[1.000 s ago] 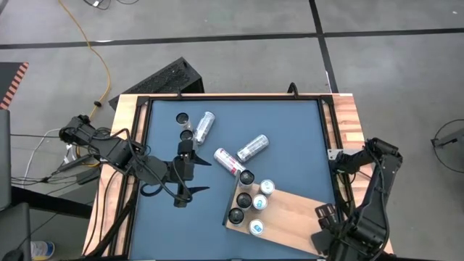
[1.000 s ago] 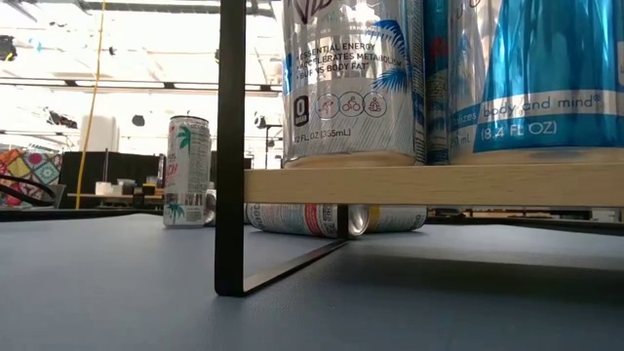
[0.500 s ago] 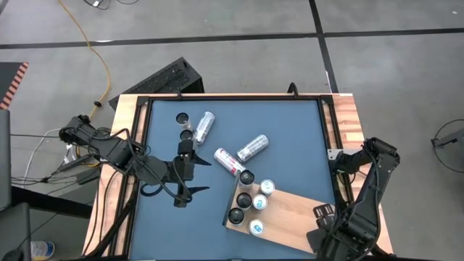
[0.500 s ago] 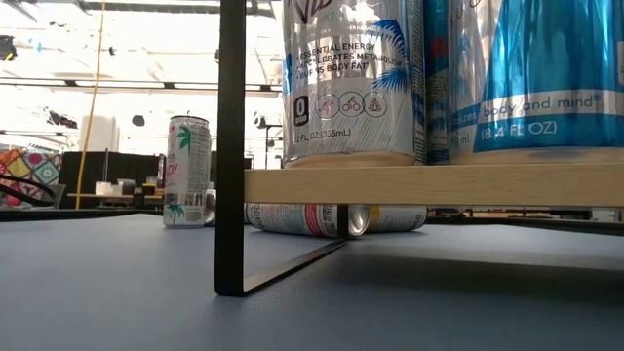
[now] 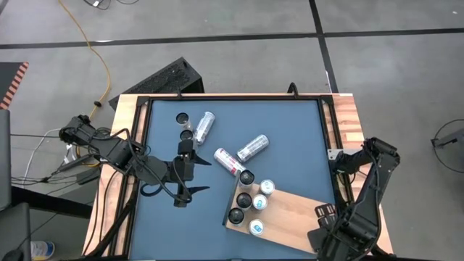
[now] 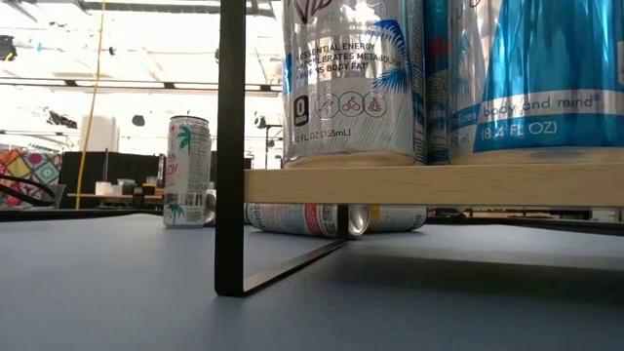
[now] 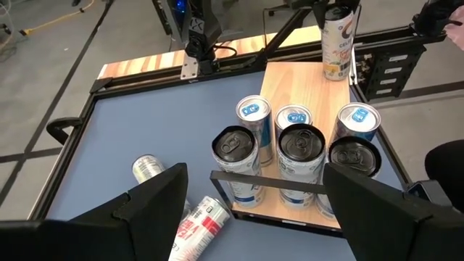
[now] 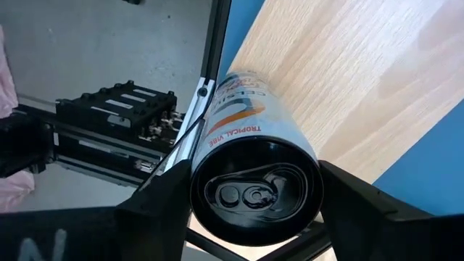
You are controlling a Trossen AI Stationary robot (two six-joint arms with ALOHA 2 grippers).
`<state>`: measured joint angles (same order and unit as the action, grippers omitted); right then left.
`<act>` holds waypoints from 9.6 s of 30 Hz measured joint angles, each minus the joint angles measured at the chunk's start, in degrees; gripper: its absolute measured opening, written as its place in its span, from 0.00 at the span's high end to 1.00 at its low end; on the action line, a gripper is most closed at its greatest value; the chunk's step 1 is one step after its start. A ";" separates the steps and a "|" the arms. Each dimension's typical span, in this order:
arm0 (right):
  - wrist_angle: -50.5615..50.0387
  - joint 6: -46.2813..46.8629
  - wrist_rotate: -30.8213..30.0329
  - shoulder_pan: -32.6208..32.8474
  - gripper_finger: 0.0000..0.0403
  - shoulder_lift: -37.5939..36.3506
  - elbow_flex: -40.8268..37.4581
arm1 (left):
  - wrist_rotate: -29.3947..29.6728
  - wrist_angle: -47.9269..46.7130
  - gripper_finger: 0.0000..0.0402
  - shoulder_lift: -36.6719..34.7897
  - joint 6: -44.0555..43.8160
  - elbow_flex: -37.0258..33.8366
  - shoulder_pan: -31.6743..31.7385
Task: Place canned beverage on shelf
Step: Put the bottom white yellow soda can on the shelf
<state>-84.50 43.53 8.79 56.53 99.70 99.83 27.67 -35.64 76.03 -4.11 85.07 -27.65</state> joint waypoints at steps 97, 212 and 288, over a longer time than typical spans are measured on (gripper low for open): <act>-3.94 80.00 -14.84 3.32 0.27 -9.71 0.12 | -0.27 7.94 0.23 6.68 -0.66 0.03 0.80; -5.50 23.77 -0.94 -6.73 0.28 2.83 7.56 | -0.31 18.82 0.23 7.54 4.06 0.03 5.36; -5.49 86.39 -6.01 -1.59 0.28 0.33 3.58 | -1.90 12.17 0.23 7.54 7.97 0.01 6.39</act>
<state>-89.99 129.92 2.78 54.95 100.03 103.42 25.77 -23.46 83.57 3.86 85.08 -21.26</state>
